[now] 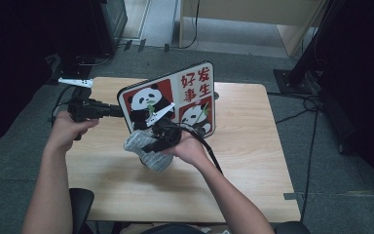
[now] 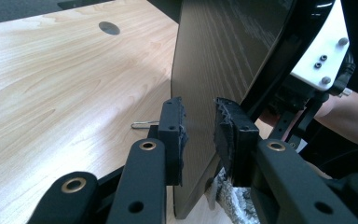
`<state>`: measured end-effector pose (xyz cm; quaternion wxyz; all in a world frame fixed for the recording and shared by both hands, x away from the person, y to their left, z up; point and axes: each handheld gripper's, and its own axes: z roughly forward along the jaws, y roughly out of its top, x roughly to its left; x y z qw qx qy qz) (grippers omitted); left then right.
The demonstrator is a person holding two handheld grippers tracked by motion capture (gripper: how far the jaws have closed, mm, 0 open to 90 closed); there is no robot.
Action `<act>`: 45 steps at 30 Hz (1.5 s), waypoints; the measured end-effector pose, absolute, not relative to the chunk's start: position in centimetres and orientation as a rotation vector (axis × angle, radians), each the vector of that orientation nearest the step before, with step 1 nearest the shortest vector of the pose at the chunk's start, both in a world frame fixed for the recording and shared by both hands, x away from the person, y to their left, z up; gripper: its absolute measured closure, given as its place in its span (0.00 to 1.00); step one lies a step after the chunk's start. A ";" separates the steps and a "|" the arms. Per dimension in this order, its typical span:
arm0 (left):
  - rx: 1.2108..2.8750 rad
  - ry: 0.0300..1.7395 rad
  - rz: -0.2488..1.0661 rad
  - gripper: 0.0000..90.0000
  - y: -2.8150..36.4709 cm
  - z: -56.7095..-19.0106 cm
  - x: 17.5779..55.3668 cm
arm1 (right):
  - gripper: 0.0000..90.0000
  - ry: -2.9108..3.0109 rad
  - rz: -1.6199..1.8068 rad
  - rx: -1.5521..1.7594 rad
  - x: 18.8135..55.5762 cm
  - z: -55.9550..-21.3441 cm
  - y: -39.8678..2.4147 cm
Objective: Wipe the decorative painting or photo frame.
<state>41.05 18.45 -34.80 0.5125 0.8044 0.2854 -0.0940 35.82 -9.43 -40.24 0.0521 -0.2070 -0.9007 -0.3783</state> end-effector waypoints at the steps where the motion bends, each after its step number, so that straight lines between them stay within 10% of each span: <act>1: 1.935 0.686 -0.225 0.81 18.5 -34.8 41.0 | 0.75 -2.745 -1.146 -0.630 35.7 -40.3 -9.4; 45: 1.937 0.703 -0.200 0.76 18.6 -35.1 40.7 | 0.75 -2.667 -1.009 -0.689 34.5 -47.1 -10.4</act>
